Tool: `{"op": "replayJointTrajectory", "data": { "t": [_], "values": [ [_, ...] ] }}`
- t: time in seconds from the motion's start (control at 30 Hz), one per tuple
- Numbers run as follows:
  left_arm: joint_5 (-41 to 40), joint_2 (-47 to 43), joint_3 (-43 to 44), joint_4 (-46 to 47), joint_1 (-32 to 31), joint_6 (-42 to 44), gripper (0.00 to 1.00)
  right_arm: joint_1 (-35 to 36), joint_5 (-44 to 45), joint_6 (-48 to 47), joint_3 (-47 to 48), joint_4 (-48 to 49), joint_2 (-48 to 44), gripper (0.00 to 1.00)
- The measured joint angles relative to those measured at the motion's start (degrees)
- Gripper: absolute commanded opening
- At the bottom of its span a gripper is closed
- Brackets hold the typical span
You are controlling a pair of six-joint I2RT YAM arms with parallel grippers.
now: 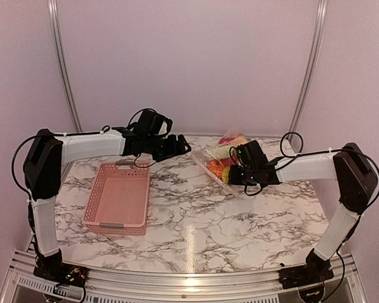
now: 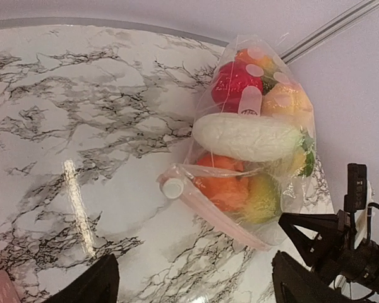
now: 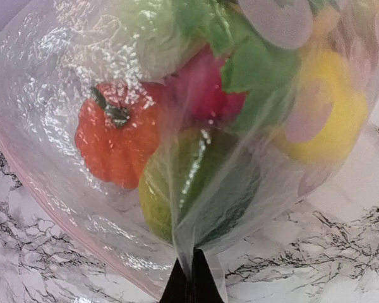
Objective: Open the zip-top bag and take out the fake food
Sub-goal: Adjust the zipper food storage bag at the center of the board.
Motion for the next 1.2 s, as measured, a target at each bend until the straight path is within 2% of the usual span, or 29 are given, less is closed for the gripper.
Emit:
{"op": "replayJointTrajectory", "data": {
  "t": [0.17,0.33,0.43,0.57,0.63,0.83,1.0,1.2],
  "values": [
    [4.1,0.6,-0.7,0.6,-0.3,0.1,0.65,0.0,0.1,-0.9,-5.0,-3.2,-6.1,0.0],
    [7.7,0.7,-2.4,1.3,-1.1,-0.3,0.55,0.0,1.2,-1.4,-9.2,-7.2,-10.9,0.02],
    [9.4,0.9,-2.7,1.7,-1.8,0.0,0.53,-0.5,1.5,-1.7,-10.0,-9.6,-13.0,0.15],
    [11.5,2.0,-2.6,1.9,-3.2,0.6,0.5,-1.3,1.6,-2.2,-10.1,-11.9,-15.0,0.46],
    [12.2,2.8,-2.4,1.7,-4.0,0.9,0.48,-1.4,1.6,-2.1,-10.1,-12.8,-16.0,0.52],
    [12.8,5.8,0.0,0.7,-5.3,2.1,0.35,-2.5,0.6,-2.3,-9.0,-15.0,-19.3,0.57],
    [13.1,6.1,1.5,-0.1,-5.4,2.9,0.18,-6.0,-1.1,-2.4,-6.9,-14.5,-20.3,0.65],
    [13.6,6.3,3.1,-0.3,-6.1,3.0,0.05,-10.7,-4.1,-2.4,-4.5,-11.6,-18.1,0.65]
  ]
}}
